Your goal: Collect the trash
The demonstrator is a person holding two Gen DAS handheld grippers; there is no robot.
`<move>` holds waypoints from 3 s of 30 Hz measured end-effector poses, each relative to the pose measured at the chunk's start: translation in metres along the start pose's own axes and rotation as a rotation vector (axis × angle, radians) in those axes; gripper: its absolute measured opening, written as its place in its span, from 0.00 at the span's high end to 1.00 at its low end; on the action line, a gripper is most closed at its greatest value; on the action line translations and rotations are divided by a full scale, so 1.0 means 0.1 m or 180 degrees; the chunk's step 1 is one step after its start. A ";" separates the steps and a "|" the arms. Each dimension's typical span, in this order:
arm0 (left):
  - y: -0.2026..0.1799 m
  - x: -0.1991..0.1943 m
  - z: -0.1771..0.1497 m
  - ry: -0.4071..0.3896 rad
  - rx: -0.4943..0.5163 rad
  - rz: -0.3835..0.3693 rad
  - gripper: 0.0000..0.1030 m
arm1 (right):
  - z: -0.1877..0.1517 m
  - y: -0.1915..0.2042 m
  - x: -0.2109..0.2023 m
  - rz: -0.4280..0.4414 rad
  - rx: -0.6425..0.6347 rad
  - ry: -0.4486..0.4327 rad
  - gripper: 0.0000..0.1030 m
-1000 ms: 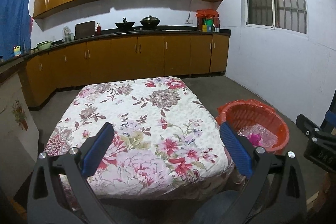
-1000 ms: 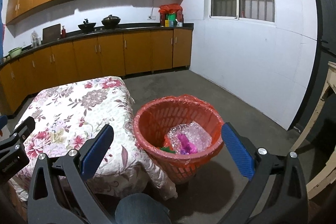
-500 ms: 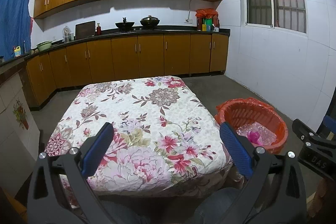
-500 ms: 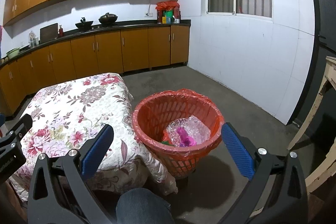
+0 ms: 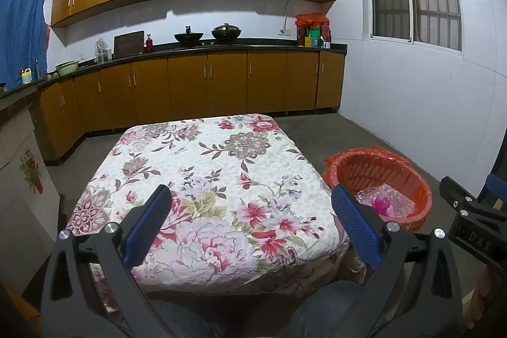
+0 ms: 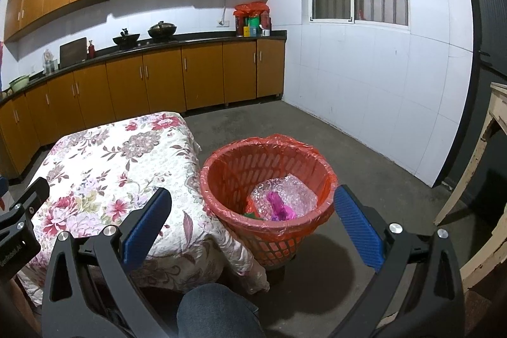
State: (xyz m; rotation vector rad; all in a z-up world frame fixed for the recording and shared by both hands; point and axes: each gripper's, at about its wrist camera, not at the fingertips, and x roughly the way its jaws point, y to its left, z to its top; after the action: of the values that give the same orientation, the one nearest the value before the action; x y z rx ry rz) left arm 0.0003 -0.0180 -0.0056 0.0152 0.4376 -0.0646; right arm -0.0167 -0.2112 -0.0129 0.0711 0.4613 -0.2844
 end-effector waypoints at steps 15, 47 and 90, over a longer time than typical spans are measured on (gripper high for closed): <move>0.13 -0.14 0.11 -0.0177 -0.0130 0.0312 0.04 | 0.00 0.02 -0.03 -0.0003 0.0008 -0.0012 0.02; 0.12 -0.13 0.08 -0.0111 -0.0136 0.0263 0.04 | 0.02 0.06 -0.03 0.0000 0.0032 -0.0030 0.02; 0.10 -0.08 0.03 -0.0077 -0.0133 0.0233 0.04 | 0.02 0.06 -0.02 -0.0001 0.0031 -0.0025 0.02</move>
State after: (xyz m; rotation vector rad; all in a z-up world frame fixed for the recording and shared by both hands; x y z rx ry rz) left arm -0.0051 -0.0079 0.0001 -0.0107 0.4138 0.0165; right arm -0.0157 -0.2057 -0.0099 0.0792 0.4521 -0.2872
